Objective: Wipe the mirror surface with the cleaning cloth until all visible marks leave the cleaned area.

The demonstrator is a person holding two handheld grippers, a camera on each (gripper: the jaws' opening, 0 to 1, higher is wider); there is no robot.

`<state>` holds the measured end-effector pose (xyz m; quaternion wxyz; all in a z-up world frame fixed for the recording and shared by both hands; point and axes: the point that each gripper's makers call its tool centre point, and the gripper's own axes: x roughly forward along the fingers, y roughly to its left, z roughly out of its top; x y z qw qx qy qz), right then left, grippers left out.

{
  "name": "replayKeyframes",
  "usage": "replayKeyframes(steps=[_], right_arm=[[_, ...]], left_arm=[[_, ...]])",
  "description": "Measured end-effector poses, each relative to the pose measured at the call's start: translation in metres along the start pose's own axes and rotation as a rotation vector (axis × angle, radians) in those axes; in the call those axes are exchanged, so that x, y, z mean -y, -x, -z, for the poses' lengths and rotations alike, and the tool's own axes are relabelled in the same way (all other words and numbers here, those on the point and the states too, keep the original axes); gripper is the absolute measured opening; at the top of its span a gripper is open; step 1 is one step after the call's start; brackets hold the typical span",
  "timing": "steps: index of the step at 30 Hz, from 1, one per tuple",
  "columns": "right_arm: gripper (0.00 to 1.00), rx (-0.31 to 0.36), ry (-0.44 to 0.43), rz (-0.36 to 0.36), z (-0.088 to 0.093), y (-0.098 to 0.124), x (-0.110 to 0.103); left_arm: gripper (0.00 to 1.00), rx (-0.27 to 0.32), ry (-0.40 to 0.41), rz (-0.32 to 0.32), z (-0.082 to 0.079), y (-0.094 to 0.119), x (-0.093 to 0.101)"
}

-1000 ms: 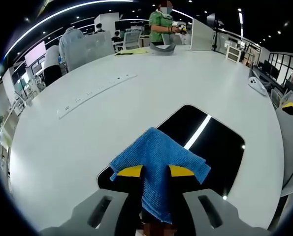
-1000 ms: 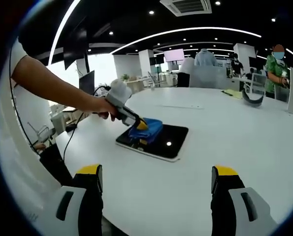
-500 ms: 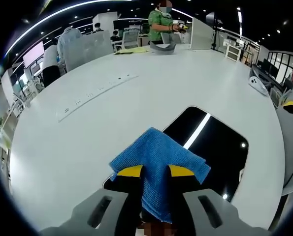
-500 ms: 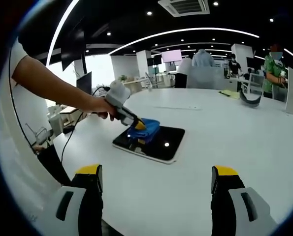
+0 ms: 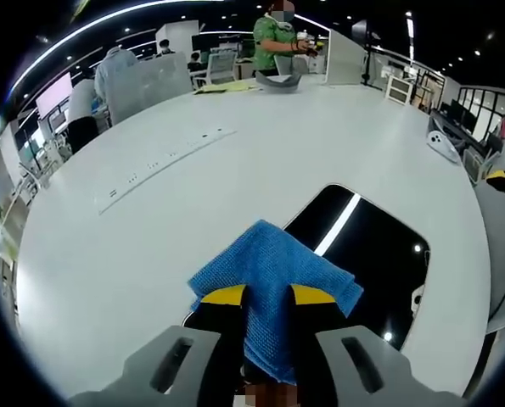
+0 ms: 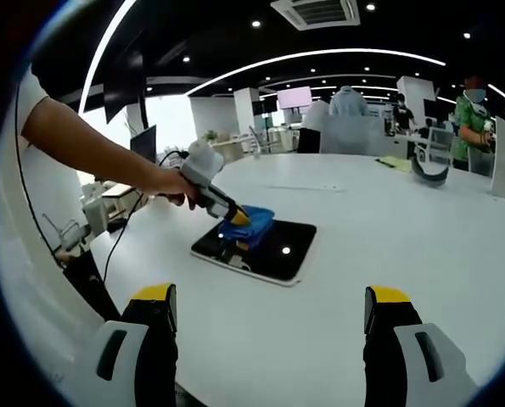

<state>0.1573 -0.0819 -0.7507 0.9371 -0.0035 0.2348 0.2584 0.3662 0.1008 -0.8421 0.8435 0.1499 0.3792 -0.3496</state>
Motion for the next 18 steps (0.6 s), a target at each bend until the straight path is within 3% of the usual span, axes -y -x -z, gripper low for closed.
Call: replayKeyframes(steps=[18], right_arm=[[0.91, -0.004, 0.011, -0.013, -0.0040, -0.0034, 0.0010]], left_arm=[[0.18, 0.004, -0.015, 0.008, 0.0026, 0.0025, -0.0051]])
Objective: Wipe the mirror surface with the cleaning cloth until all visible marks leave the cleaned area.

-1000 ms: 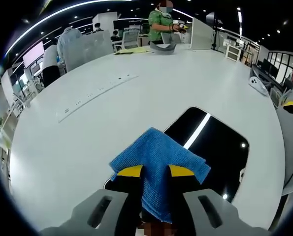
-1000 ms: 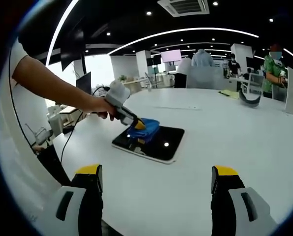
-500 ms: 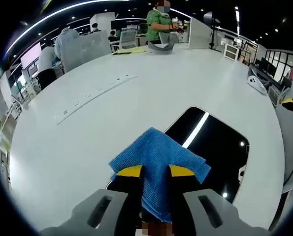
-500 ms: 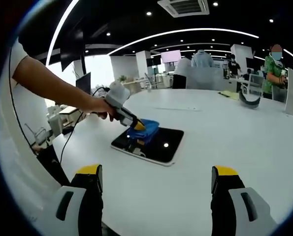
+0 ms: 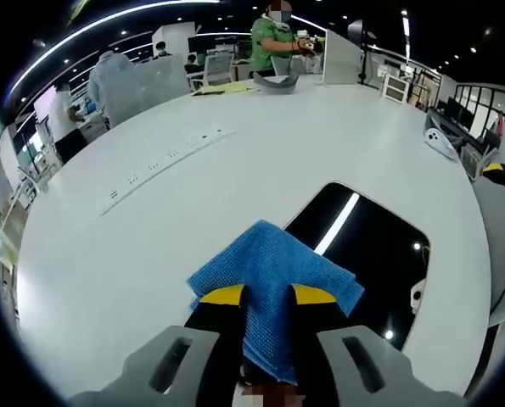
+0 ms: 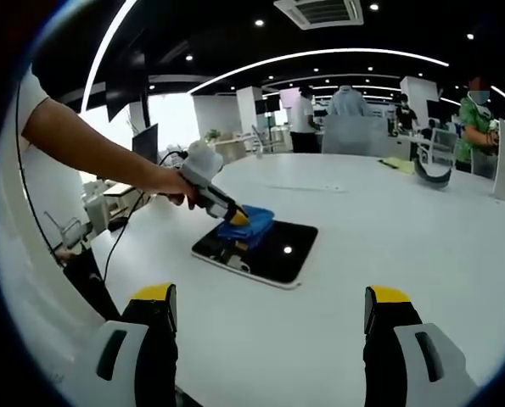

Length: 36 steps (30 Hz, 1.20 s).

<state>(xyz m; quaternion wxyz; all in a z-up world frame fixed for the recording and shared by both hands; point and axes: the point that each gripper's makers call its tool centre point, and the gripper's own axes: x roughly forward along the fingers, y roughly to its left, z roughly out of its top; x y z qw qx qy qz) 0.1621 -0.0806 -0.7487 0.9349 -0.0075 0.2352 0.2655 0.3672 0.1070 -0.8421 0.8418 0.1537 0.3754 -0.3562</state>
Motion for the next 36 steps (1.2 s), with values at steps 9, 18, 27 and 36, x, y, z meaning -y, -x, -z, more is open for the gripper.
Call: replayKeyframes(steps=[9, 18, 27, 36], right_arm=[[0.91, -0.003, 0.005, -0.002, -0.001, -0.003, 0.001], [0.91, -0.004, 0.009, -0.004, -0.002, -0.004, 0.000], [0.91, -0.009, 0.012, -0.011, -0.001, -0.007, -0.002], [0.91, -0.009, 0.014, -0.016, -0.001, -0.008, -0.005]], left_arm=[[0.18, 0.000, 0.003, 0.001, 0.003, 0.002, -0.005], [0.18, -0.003, 0.002, -0.003, 0.006, 0.006, -0.010], [0.20, -0.003, 0.011, -0.019, 0.010, 0.010, -0.017], [0.22, -0.009, 0.026, -0.033, 0.013, 0.012, -0.021]])
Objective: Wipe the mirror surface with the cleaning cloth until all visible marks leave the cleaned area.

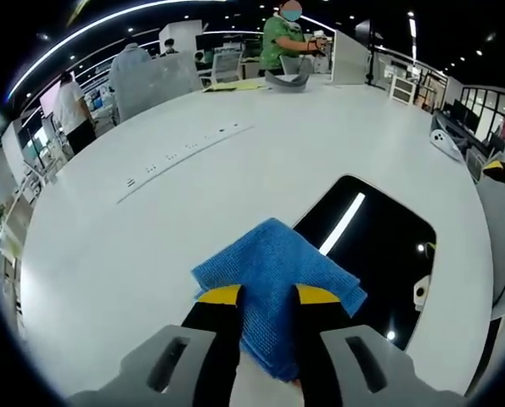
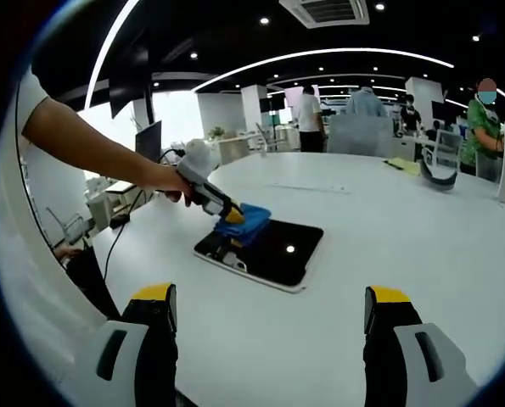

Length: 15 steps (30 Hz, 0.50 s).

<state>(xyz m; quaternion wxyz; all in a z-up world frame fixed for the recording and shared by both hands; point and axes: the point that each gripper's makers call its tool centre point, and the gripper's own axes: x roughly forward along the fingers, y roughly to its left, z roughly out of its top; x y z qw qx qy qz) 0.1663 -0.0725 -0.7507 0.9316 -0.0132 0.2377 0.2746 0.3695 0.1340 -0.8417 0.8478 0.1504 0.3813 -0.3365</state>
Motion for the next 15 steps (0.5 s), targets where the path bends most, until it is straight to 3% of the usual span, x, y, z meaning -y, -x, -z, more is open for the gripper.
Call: replayKeyframes(steps=[15], right_arm=[[0.91, 0.003, 0.008, -0.013, -0.0010, -0.0001, -0.0017]], left_arm=[[0.22, 0.015, 0.071, -0.062, 0.0032, 0.0034, -0.0017]])
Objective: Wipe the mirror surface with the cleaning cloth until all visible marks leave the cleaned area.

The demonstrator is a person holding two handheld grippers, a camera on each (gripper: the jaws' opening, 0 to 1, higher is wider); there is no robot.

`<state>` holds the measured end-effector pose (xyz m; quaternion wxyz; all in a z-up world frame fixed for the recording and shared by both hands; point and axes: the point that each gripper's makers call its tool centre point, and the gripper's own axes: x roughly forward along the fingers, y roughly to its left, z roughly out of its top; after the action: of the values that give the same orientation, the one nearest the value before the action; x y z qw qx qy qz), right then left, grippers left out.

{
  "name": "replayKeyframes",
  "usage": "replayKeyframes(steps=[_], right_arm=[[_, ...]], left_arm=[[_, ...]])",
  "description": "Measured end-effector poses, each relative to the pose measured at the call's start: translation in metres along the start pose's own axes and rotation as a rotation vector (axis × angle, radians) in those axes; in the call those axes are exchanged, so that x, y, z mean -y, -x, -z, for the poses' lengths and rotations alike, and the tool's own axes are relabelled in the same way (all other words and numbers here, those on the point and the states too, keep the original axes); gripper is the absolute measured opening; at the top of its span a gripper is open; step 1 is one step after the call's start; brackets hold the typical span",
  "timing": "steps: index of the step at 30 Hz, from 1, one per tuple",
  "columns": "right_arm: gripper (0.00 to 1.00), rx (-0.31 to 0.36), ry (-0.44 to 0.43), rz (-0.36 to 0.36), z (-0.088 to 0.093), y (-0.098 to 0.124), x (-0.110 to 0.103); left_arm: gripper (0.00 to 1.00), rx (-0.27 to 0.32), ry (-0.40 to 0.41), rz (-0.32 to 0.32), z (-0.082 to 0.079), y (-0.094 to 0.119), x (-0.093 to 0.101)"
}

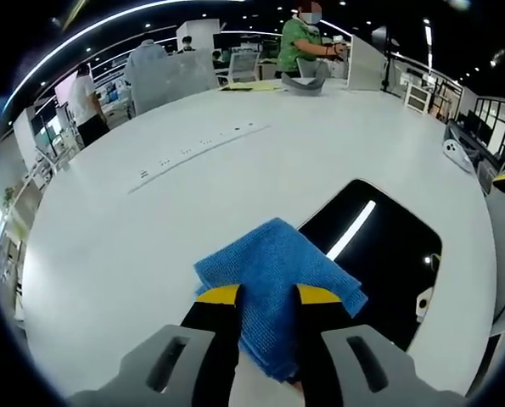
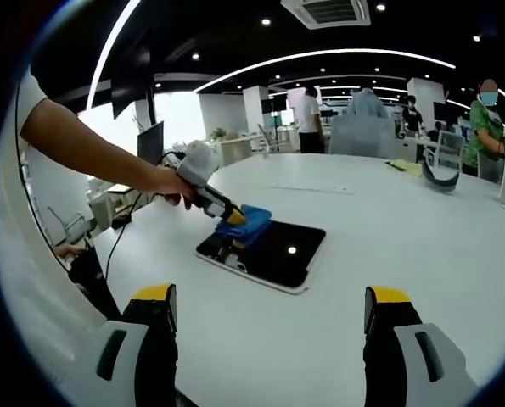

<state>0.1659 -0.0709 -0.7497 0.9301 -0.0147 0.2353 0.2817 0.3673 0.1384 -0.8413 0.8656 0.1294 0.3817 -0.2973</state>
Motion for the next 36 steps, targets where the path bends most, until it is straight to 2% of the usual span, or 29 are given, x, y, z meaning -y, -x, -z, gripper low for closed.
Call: replayKeyframes(steps=[10, 23, 36], right_arm=[[0.91, 0.009, 0.000, -0.020, -0.002, 0.002, 0.001], [0.91, -0.006, -0.004, -0.044, 0.007, 0.004, -0.002], [0.91, -0.005, 0.003, -0.058, 0.006, 0.005, -0.009]], left_arm=[[0.22, 0.021, 0.017, -0.006, 0.002, 0.002, 0.001], [0.22, 0.002, 0.038, -0.035, 0.006, 0.005, 0.004], [0.21, 0.005, 0.053, -0.039, 0.012, 0.011, 0.009]])
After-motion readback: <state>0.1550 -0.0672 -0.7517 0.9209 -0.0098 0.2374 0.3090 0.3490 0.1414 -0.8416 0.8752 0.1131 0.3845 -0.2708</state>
